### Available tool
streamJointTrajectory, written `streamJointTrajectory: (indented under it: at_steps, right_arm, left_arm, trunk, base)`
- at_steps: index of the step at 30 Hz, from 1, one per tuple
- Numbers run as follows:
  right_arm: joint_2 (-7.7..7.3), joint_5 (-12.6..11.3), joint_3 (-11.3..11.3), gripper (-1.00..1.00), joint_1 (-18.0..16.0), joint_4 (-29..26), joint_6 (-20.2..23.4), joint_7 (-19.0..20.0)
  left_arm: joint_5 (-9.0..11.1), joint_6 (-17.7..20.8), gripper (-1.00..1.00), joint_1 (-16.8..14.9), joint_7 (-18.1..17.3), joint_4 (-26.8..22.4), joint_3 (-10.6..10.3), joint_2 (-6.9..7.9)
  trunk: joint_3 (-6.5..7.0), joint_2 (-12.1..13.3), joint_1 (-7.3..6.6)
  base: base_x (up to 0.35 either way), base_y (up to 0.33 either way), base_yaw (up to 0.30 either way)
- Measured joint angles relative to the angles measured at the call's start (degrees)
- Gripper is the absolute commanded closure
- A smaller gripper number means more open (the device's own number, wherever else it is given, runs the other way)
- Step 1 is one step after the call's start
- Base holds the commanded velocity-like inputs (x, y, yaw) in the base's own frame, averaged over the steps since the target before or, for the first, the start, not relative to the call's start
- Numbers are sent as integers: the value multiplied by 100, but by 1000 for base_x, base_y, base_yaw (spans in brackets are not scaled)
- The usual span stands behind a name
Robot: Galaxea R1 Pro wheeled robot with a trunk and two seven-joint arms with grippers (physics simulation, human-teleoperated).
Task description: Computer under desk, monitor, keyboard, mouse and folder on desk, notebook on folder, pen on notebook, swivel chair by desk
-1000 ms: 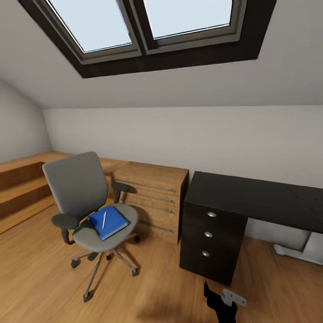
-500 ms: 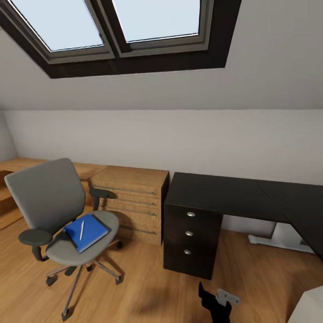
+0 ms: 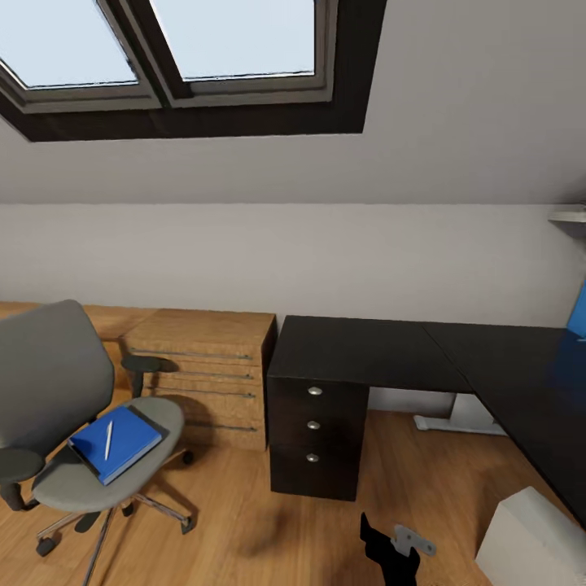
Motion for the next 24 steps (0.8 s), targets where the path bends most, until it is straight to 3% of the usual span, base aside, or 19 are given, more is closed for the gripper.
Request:
streamJointTrajectory:
  at_steps: [24]
  right_arm:
    - [-66,-11,-10,-100,9,0,1,-34]
  left_arm:
    - [0,0,-100,1,6,3,1,-17]
  trunk:
    - [421,963,-527]
  base:
    - [0,0,-11]
